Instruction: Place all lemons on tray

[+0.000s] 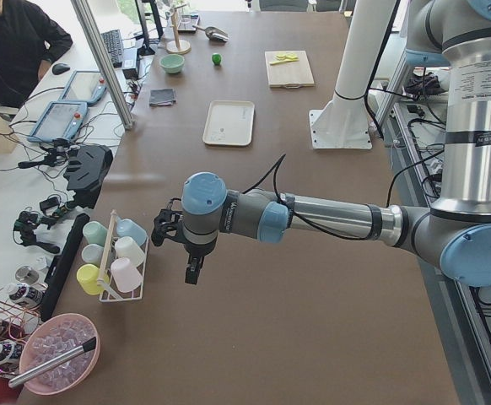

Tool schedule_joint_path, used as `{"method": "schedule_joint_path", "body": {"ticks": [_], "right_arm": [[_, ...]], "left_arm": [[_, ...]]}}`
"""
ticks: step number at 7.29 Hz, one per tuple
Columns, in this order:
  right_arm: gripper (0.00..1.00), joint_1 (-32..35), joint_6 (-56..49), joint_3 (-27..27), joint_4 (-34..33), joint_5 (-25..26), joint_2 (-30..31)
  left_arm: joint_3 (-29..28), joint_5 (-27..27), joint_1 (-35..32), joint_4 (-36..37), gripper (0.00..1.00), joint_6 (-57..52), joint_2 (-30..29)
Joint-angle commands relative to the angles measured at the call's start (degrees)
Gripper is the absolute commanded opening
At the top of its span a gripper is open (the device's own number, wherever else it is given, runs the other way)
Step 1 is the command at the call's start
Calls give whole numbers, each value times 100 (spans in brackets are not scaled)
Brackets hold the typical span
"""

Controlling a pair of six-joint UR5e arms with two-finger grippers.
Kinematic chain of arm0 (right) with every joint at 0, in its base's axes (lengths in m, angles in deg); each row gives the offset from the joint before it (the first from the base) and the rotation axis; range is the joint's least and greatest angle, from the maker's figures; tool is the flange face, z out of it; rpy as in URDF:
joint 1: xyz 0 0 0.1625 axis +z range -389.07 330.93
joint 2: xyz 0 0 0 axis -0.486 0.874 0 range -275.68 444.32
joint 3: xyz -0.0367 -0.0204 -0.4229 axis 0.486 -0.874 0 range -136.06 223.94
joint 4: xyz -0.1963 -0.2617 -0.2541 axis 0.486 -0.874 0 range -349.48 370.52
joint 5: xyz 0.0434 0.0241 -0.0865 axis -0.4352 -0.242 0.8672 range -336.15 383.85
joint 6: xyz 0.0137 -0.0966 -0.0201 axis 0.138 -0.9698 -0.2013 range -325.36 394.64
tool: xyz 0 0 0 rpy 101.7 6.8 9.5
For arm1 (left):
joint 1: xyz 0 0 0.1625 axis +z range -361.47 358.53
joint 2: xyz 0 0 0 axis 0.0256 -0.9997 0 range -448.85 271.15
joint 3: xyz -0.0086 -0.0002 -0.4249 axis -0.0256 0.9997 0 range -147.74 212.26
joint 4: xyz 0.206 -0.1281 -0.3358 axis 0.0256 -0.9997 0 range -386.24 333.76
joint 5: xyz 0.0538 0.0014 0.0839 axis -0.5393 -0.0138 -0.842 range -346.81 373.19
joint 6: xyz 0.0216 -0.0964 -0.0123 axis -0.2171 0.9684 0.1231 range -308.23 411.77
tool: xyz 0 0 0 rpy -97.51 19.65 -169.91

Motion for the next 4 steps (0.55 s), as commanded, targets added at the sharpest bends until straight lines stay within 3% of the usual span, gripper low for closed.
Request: {"method": "schedule_joint_path", "body": {"ticks": [1,4], "right_arm": [[100,0,3,0,0,-3,1],[100,0,3,-9,0,5,-8]], "left_arm": [[-9,5,8,0,98,0,-9],[0,-4,8,9,98,0,-36]]}}
